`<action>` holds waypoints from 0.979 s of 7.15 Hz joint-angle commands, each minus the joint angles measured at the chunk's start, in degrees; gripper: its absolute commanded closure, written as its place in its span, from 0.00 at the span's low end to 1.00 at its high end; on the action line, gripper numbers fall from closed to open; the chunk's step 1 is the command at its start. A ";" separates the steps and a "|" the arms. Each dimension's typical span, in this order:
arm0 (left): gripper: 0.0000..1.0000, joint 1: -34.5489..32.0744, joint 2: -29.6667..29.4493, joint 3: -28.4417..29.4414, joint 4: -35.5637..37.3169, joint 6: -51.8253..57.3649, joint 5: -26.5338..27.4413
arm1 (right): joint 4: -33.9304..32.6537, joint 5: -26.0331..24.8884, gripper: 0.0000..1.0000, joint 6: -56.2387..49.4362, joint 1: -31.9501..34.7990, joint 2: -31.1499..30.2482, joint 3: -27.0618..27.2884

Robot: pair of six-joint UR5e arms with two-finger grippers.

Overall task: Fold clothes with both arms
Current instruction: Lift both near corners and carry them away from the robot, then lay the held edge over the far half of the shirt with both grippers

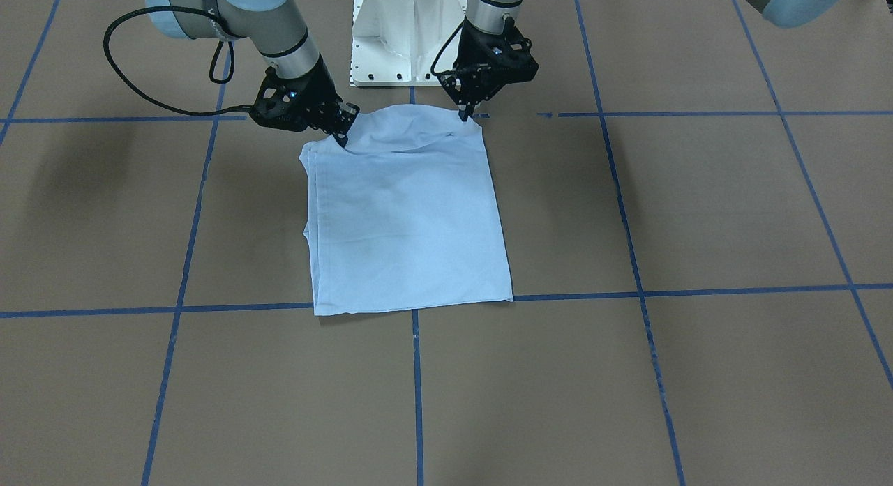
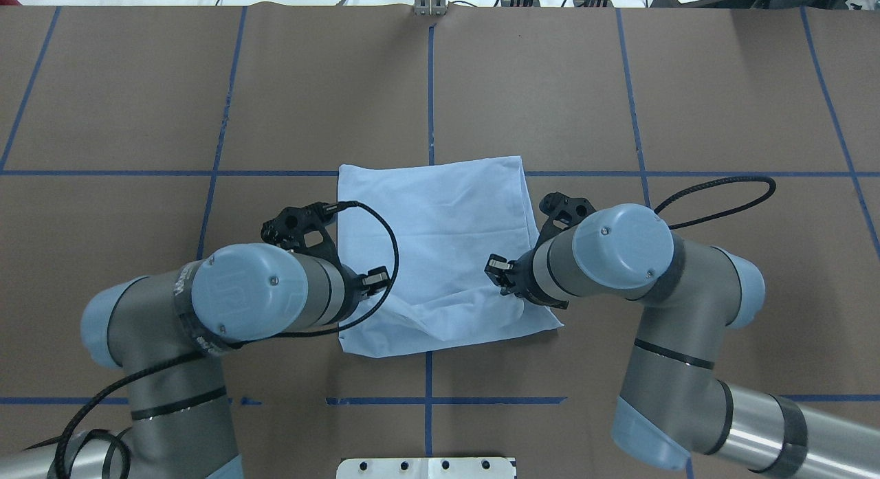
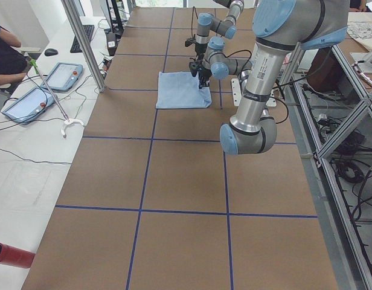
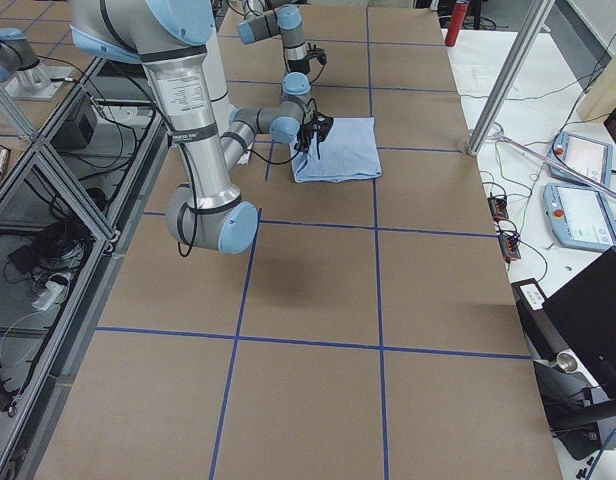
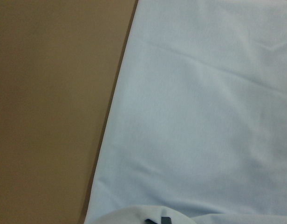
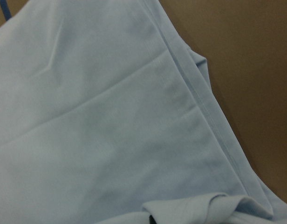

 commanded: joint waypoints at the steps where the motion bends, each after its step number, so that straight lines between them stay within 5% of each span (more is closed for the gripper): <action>1: 1.00 -2.80 -0.52 4.12 -4.99 0.58 -0.20 | 0.57 3.18 1.00 -0.04 5.37 2.80 -5.59; 5: 1.00 -4.81 -2.62 7.02 -6.23 0.58 -0.20 | 6.35 7.15 1.00 -0.04 9.70 7.97 -15.40; 7: 1.00 -7.88 -5.17 15.59 -11.46 0.67 -0.20 | 7.52 10.21 1.00 -0.04 13.11 12.53 -22.36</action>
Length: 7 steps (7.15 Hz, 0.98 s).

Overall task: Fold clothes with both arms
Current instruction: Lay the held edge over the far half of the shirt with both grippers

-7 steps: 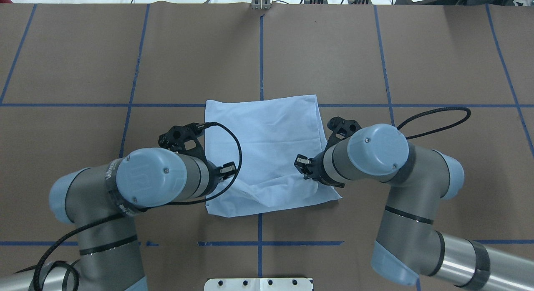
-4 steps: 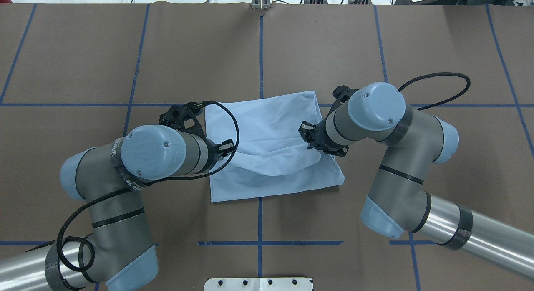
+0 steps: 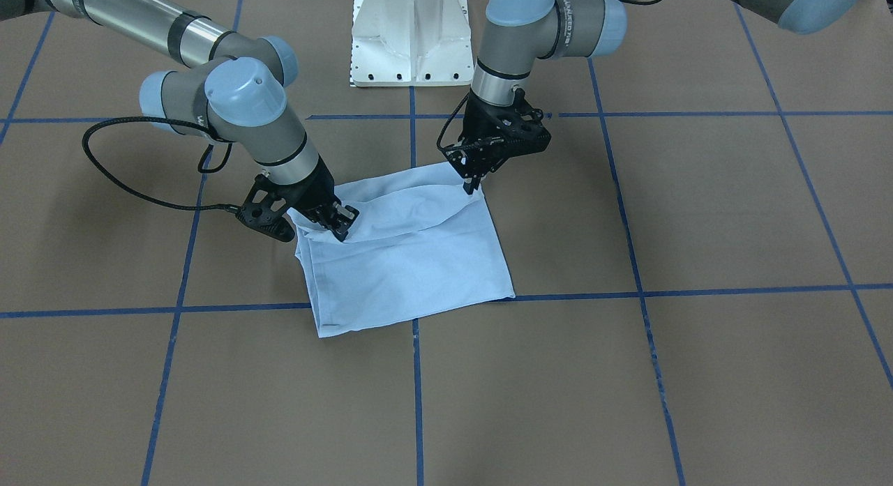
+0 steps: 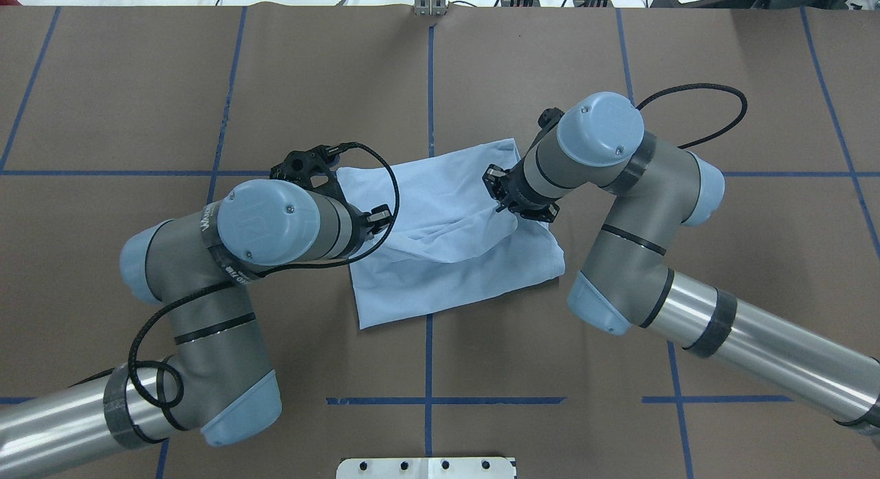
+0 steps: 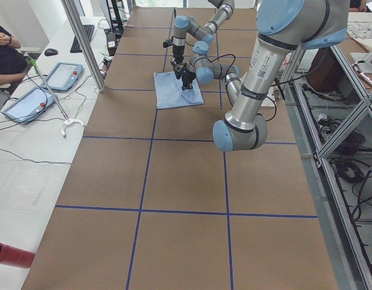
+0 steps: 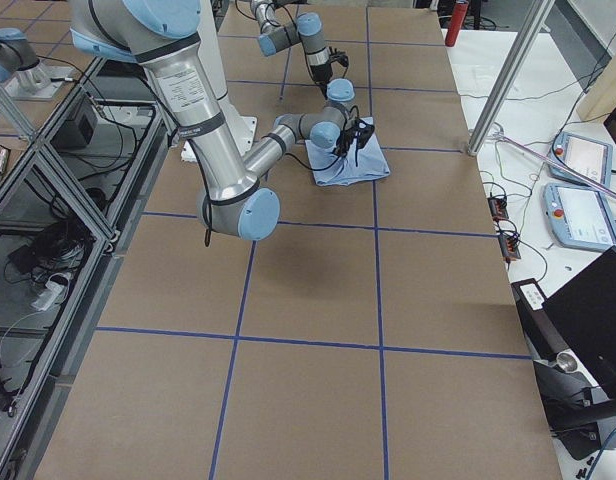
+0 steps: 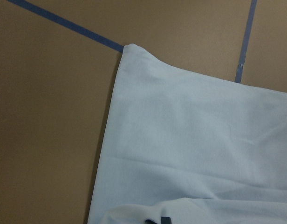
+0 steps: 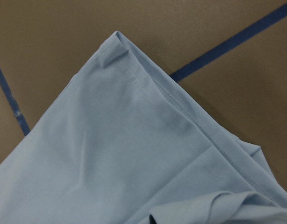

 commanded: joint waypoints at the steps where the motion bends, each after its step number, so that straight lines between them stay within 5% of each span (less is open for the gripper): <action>1: 1.00 -4.57 -3.95 12.00 -7.73 0.60 -0.05 | 0.78 6.02 1.00 -0.26 5.09 5.72 -9.36; 2: 1.00 -7.90 -6.32 18.34 -10.56 0.69 0.04 | 0.87 6.32 0.02 -2.87 6.59 8.79 -14.29; 3: 0.34 -10.71 -6.61 20.32 -12.94 5.04 -0.05 | 0.78 6.49 0.00 -3.68 8.61 10.57 -17.29; 4: 0.00 -12.31 -6.61 20.42 -13.05 7.96 -0.14 | 0.78 7.37 0.00 -3.78 10.11 12.41 -18.89; 7: 0.00 -14.08 -6.61 20.07 -13.57 10.43 -6.62 | 0.52 9.31 0.00 -3.86 11.80 14.27 -21.10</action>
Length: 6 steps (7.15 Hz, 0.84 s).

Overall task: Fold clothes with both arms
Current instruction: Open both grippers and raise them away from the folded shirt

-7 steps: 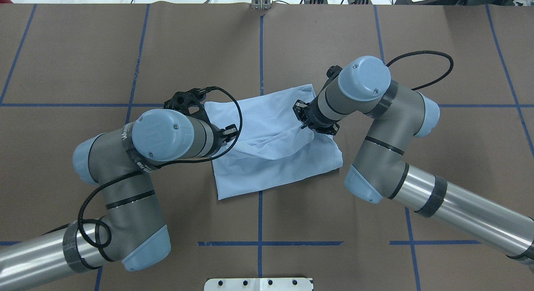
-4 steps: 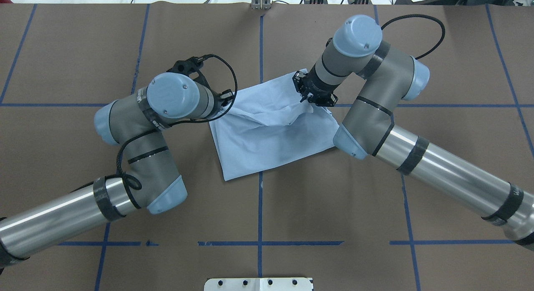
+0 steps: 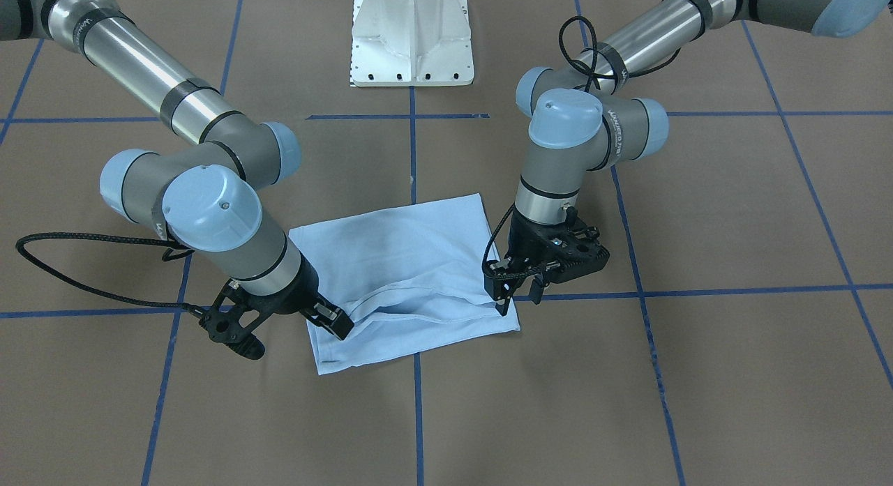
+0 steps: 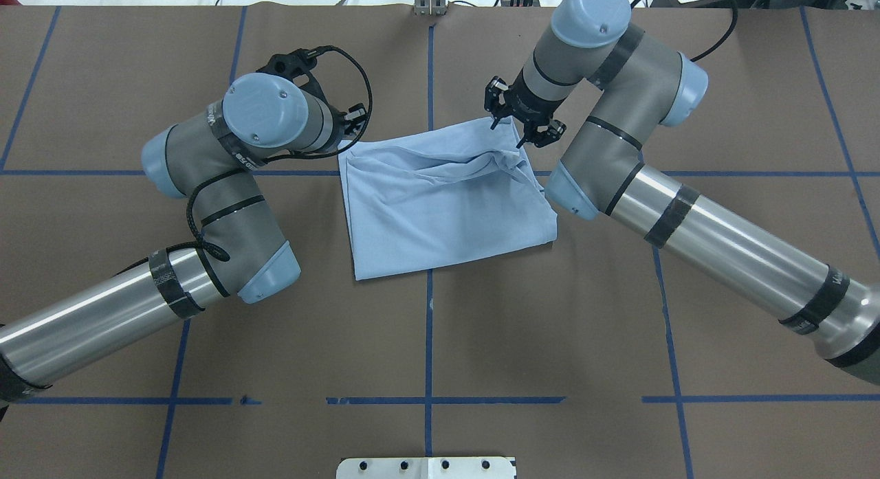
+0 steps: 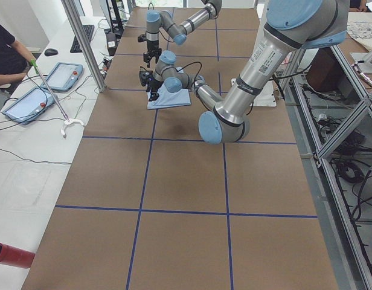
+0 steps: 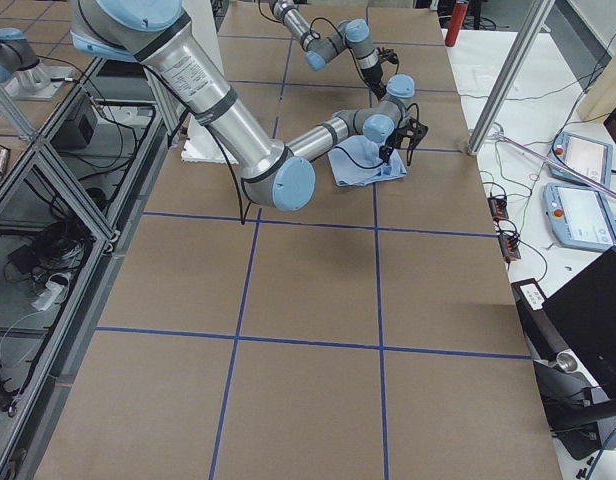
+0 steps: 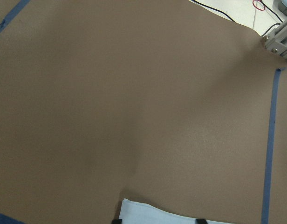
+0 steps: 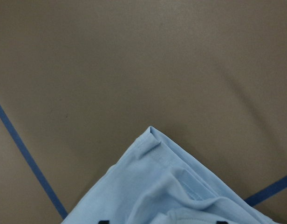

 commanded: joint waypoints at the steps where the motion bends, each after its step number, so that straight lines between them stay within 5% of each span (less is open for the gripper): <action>1: 0.00 -1.64 0.15 -0.47 -0.02 6.43 -4.60 | -0.51 0.00 0.00 -0.18 -0.07 0.50 0.76; 4: 0.00 -7.42 7.69 -8.89 0.16 19.89 -10.13 | -5.93 -3.14 0.00 -6.38 -1.99 0.06 2.35; 6: 0.00 -13.83 10.16 -9.88 0.86 30.40 -14.08 | -8.84 -3.43 0.00 -20.04 1.57 -1.77 3.32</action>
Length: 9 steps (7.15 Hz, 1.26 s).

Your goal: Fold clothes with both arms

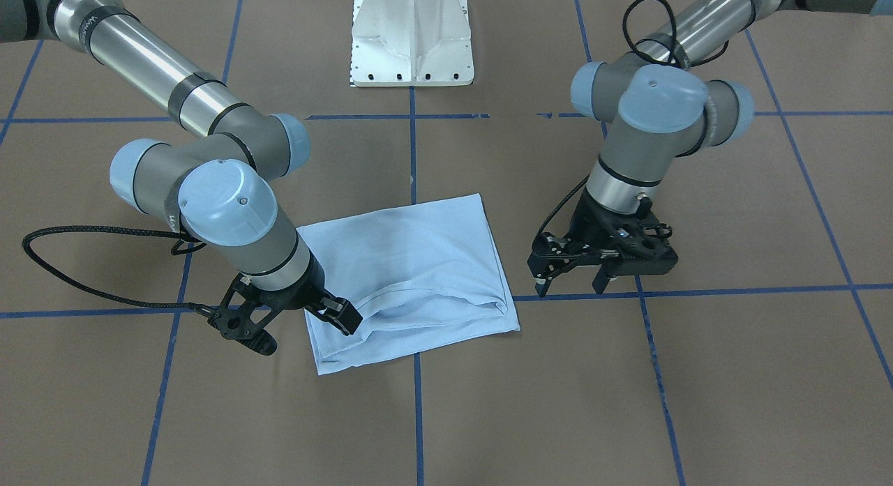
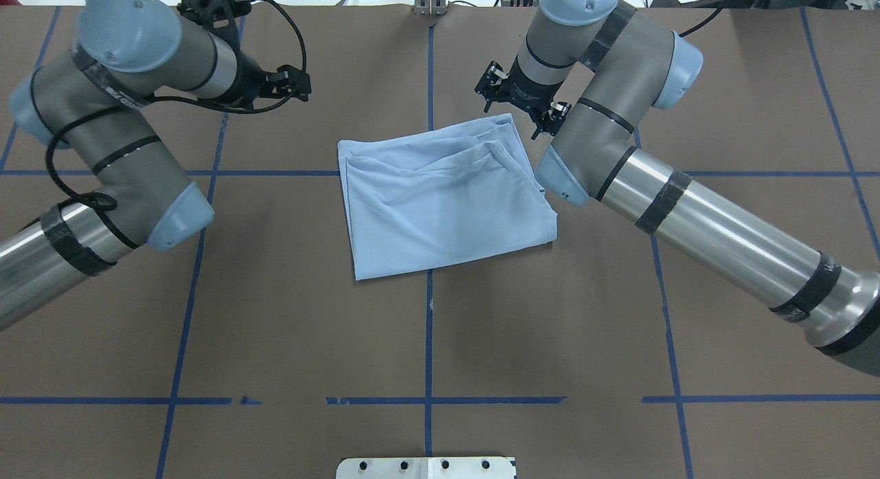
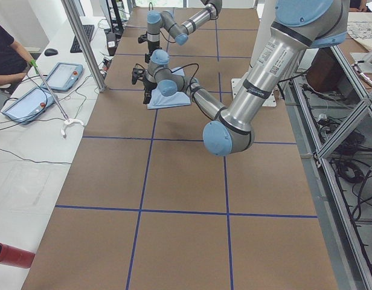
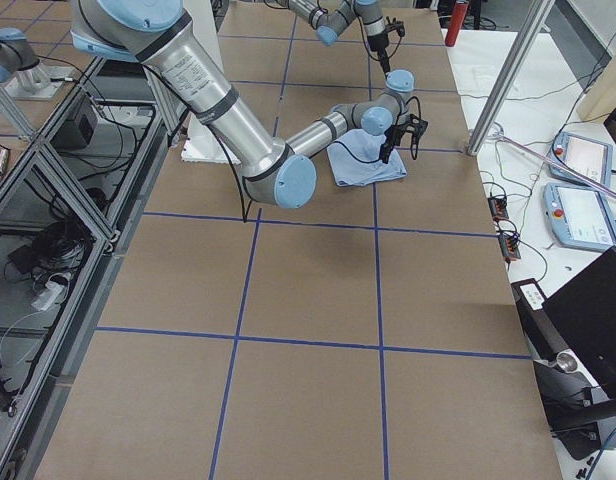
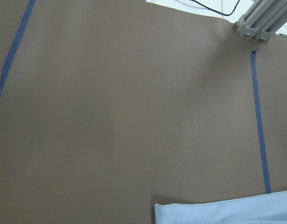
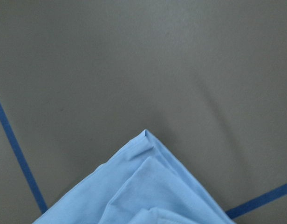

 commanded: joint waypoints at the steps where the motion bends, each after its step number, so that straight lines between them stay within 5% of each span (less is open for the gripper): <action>1: 0.00 -8.14 3.76 -0.37 0.52 14.35 -6.28 | -4.40 0.56 0.00 -18.87 7.01 -3.16 0.60; 5: 0.00 -30.02 9.74 10.58 1.65 50.46 -18.25 | -5.13 11.44 0.00 -63.08 28.71 -18.25 0.42; 8: 0.00 -36.82 16.14 12.65 3.06 70.59 -19.92 | -11.07 18.38 0.00 -91.58 42.43 -29.78 0.68; 9: 0.00 -37.36 18.18 12.73 4.11 73.20 -24.55 | -12.06 18.41 0.00 -93.48 44.22 -33.29 2.95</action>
